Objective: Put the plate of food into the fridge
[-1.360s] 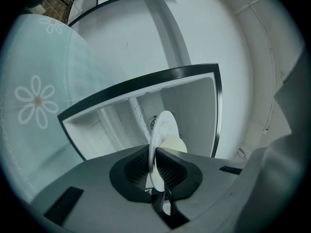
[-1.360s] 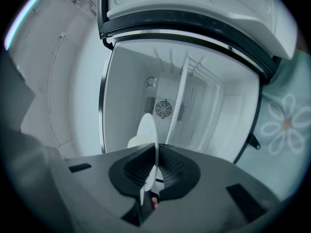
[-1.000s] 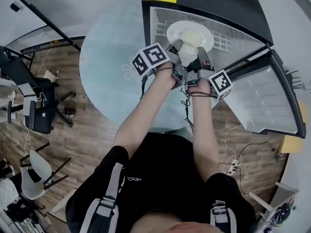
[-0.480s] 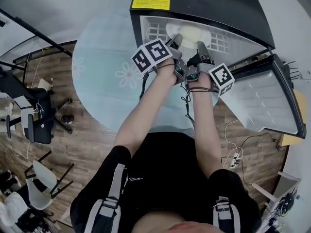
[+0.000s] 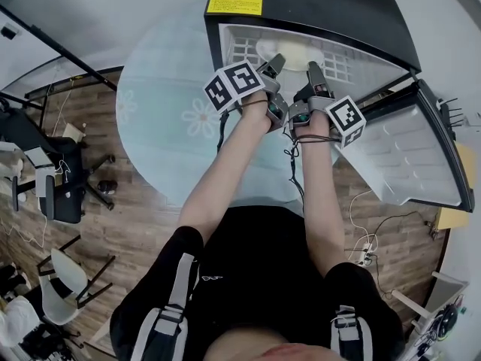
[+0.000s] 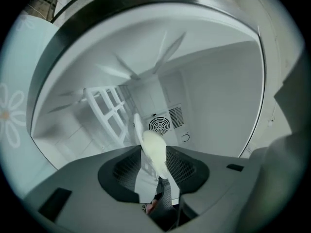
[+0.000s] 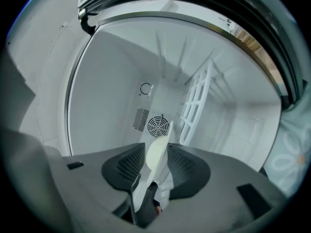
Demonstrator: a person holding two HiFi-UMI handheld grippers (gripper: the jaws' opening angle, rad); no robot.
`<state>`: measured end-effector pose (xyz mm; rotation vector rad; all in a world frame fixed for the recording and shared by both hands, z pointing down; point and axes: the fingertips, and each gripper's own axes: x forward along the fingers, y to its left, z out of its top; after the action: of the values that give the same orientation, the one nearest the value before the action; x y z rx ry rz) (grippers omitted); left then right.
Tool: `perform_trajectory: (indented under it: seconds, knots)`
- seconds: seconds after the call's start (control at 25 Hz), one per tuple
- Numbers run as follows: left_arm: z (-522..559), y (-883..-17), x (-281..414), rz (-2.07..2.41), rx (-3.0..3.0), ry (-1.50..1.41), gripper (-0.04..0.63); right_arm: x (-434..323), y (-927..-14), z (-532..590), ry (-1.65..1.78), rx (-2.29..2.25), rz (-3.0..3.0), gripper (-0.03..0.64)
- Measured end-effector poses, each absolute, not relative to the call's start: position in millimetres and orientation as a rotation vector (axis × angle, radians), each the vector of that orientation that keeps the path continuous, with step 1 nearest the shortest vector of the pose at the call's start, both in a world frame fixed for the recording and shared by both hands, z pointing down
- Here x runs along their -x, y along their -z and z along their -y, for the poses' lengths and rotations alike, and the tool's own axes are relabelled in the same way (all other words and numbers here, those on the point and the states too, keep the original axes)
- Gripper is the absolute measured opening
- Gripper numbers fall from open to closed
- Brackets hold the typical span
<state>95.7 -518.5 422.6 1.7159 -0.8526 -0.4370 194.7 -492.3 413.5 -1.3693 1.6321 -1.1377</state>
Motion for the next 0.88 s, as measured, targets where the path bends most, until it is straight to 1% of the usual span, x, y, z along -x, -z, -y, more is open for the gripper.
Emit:
perform_trajectory:
  seconds: [0.28, 0.4, 0.48, 0.52, 0.56, 0.6, 0.68, 0.88]
  knots:
    - [497.7, -432.5, -82.0, 0.879, -1.673, 0.473, 0.156, -199.5, -418.3, 464.9, 1.142, 1.359, -1.635, 0.147]
    - [482.9, -429.4, -74.4, 0.866, -1.657, 0.526, 0.151, -197.3, -407.3, 451.2, 1.094, 1.359, -1.689, 0.124]
    - [473.1, -419.6, -70.6, 0.858, -1.696, 0.568, 0.143, -194.3, -396.1, 442.1, 1.037, 1.353, -1.747, 0.086]
    - [467.8, -410.2, -68.6, 0.856, -1.741, 0.602, 0.120, -192.9, -390.2, 437.3, 1.004, 1.345, -1.779, 0.059]
    - [461.7, -398.6, -66.1, 0.860, -1.801, 0.642, 0.073, -191.5, -384.8, 432.5, 0.972, 1.340, -1.810, 0.023]
    - [455.1, -386.7, -63.2, 0.870, -1.870, 0.678, 0.034, -190.0, -380.4, 427.8, 0.943, 1.341, -1.837, 0.018]
    - [441.3, -369.1, -57.4, 0.902, -2.016, 0.711, -0.009, -185.9, -374.0, 418.6, 0.891, 1.360, -1.887, 0.018]
    - [405.3, -361.9, -51.6, 0.963, -2.289, 0.623, -0.008, -169.1, -359.9, 394.8, 0.713, 1.430, -2.087, 0.003]
